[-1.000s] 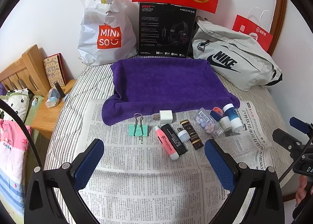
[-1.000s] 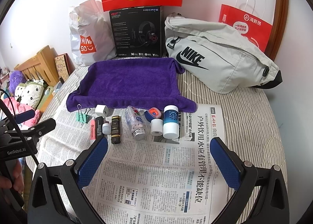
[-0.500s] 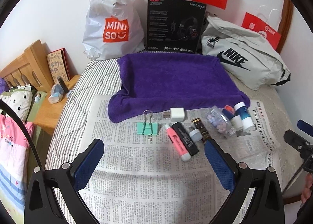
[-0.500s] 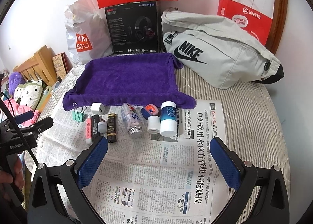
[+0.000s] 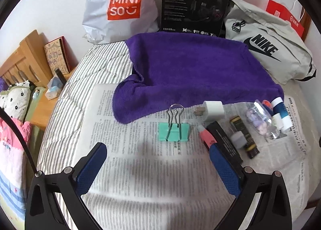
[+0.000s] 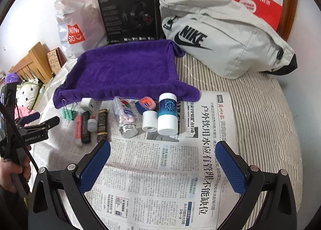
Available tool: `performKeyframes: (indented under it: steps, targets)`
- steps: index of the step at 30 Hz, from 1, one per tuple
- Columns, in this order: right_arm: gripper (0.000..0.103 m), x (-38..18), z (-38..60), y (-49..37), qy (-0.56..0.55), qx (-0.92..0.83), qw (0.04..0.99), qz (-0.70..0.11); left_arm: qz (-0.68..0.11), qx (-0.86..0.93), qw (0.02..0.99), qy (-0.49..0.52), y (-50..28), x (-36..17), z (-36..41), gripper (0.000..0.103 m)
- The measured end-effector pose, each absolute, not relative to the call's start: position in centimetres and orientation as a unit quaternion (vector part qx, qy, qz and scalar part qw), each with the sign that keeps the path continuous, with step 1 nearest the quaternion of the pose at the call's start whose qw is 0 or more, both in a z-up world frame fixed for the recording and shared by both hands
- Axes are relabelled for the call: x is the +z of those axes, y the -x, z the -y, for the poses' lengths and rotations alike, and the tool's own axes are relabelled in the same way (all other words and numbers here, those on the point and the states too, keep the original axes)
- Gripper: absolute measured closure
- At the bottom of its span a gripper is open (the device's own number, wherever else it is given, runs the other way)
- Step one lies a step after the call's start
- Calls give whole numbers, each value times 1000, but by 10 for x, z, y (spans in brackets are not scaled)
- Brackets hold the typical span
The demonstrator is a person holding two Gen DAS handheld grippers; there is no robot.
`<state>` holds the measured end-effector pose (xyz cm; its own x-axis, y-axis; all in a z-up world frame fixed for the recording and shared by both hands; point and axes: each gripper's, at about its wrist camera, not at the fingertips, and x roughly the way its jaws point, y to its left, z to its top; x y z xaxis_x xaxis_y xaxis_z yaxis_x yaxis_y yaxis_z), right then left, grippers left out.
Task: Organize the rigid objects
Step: 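Grasp the green binder clip with the left tool while the right tool grasps the blue-white bottle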
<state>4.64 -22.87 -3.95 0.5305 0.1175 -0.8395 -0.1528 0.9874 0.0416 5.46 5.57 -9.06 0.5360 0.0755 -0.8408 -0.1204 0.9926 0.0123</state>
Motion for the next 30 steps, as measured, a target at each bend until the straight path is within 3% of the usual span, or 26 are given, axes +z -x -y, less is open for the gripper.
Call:
performKeyframes:
  steps: [7, 16, 21, 30]
  targets:
    - [0, -57, 236, -58, 18, 65, 865, -497, -487, 43, 872, 19, -75, -109, -58, 1]
    - [0, -71, 240, -68, 26, 52, 856, -514, -494, 26, 869, 34, -92, -126, -64, 15]
    - [0, -78, 241, -74, 28, 49, 852, -521, -489, 15, 871, 32, -95, -129, -61, 16]
    - [0, -89, 243, -86, 20, 49, 849, -527, -479, 15, 878, 6, -95, -129, -56, 37]
